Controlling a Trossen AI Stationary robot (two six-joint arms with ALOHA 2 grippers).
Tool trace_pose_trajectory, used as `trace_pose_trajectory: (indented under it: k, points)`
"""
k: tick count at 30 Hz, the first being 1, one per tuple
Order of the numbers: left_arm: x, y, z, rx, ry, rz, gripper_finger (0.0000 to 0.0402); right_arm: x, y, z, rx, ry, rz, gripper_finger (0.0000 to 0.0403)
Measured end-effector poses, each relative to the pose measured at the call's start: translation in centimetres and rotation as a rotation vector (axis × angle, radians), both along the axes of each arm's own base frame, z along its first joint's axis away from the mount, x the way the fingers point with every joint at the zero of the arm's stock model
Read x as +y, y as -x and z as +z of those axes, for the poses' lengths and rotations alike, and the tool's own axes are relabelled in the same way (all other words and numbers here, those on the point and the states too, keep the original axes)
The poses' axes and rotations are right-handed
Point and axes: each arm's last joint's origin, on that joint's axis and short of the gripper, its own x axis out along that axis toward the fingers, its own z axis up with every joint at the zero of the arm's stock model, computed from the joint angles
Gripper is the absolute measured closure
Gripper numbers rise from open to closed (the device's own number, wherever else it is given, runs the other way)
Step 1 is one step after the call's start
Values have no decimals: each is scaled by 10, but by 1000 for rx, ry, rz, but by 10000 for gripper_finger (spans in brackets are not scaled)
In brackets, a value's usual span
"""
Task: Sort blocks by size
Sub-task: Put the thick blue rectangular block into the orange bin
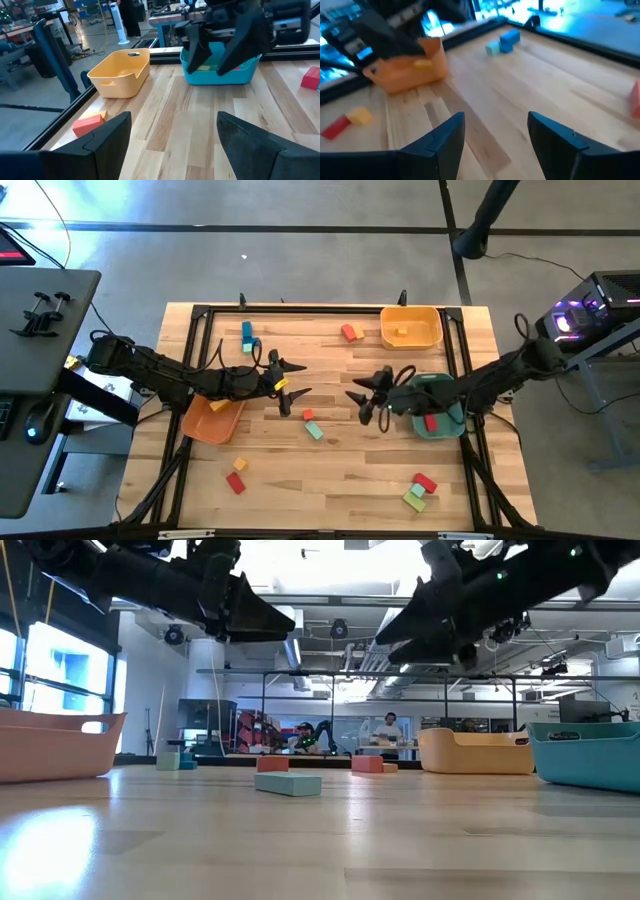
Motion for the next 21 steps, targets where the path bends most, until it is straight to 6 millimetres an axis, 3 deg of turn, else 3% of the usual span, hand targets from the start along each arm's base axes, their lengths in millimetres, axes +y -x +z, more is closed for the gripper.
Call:
trace_pose_trajectory:
  k: [15,21]
  points:
    - [0,0,0,-7,8,1,120,-5,3,-5,7,76,23,190]
    - [0,0,2,-22,11,-2,120,-9,0,-4,16,101,128,190]
